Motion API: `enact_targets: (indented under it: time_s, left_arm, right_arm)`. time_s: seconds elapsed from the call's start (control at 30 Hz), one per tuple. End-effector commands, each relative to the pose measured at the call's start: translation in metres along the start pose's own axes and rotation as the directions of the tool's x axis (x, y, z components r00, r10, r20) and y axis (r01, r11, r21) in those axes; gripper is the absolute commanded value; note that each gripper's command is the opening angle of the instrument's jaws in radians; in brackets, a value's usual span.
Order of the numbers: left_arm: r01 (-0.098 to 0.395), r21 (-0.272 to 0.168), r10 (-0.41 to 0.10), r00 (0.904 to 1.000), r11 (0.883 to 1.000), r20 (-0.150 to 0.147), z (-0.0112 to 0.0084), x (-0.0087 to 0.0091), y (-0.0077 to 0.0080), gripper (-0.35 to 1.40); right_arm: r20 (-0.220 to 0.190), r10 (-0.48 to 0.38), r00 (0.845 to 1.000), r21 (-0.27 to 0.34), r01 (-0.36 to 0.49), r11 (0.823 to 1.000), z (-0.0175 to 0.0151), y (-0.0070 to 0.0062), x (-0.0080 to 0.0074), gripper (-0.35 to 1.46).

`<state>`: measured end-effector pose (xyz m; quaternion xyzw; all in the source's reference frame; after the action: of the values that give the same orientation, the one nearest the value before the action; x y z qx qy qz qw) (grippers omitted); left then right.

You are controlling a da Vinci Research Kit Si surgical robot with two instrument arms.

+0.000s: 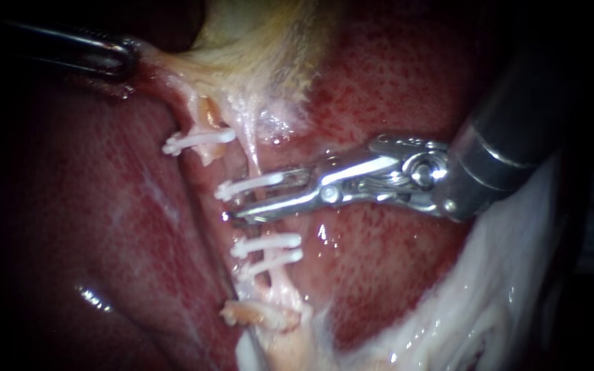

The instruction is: Going back third clip right tube

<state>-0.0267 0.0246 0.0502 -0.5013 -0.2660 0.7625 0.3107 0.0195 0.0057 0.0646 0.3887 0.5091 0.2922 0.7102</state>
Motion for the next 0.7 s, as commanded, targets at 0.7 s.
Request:
enact_targets:
  time_s: [0.7]
  left_arm:
    - [-0.002, 0.001, 0.002, 1.0000, 1.000, 0.000, 0.0003, -0.0003, -0.0002, -0.35]
  right_arm:
    - [0.059, -0.531, 0.845, -0.079, 0.535, 0.841, -0.0129, -0.0072, -0.0010, 0.50]
